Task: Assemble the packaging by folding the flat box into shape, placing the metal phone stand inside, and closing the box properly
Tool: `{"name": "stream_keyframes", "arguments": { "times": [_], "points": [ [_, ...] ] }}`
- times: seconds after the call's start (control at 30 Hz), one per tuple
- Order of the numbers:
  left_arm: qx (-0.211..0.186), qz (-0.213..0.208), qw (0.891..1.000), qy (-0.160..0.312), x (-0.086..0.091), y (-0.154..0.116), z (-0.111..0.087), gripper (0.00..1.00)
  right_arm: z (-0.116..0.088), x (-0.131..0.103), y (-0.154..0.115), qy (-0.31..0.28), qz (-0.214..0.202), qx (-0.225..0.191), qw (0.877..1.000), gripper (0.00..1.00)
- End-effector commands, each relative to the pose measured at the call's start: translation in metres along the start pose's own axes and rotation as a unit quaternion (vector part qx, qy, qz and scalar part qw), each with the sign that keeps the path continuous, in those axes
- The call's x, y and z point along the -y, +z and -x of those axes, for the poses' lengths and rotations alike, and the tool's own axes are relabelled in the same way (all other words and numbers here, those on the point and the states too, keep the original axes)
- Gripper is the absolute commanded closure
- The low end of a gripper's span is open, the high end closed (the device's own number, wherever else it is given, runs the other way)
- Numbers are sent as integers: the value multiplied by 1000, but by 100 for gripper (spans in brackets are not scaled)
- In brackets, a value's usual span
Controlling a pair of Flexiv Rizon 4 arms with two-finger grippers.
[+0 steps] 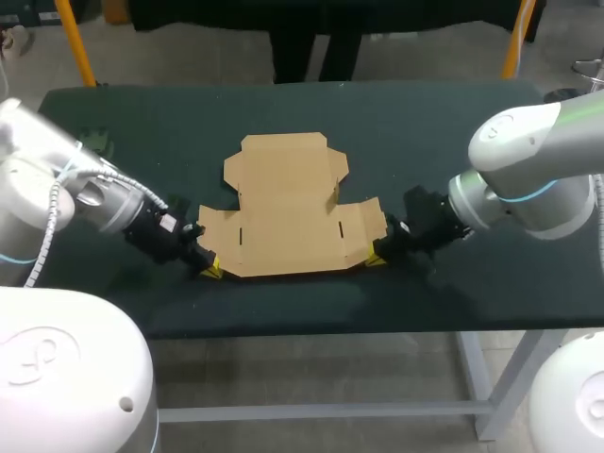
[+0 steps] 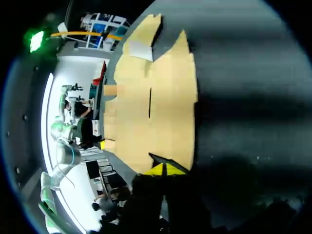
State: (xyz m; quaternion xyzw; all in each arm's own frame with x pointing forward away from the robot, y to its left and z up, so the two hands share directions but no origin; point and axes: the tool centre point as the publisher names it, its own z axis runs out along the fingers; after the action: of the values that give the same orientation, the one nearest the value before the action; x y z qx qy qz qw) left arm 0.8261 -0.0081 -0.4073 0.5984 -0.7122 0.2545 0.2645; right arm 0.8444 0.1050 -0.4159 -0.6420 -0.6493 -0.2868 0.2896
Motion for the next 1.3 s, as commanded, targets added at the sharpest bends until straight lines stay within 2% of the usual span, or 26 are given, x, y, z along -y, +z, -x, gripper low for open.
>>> {"name": "stream_keyframes", "arguments": {
  "times": [0.03,0.43,1.3],
  "points": [
    [11,4,1000,-3,1,-1,-3,100,-1,0,0,2,-1,5,1000,100],
    [34,-2,999,-9,-1,-9,-6,100,-1,0,0,7,-5,17,1000,100],
    [109,24,994,-16,3,2,-17,100,-9,-3,1,7,1,73,997,100]
  ]
}}
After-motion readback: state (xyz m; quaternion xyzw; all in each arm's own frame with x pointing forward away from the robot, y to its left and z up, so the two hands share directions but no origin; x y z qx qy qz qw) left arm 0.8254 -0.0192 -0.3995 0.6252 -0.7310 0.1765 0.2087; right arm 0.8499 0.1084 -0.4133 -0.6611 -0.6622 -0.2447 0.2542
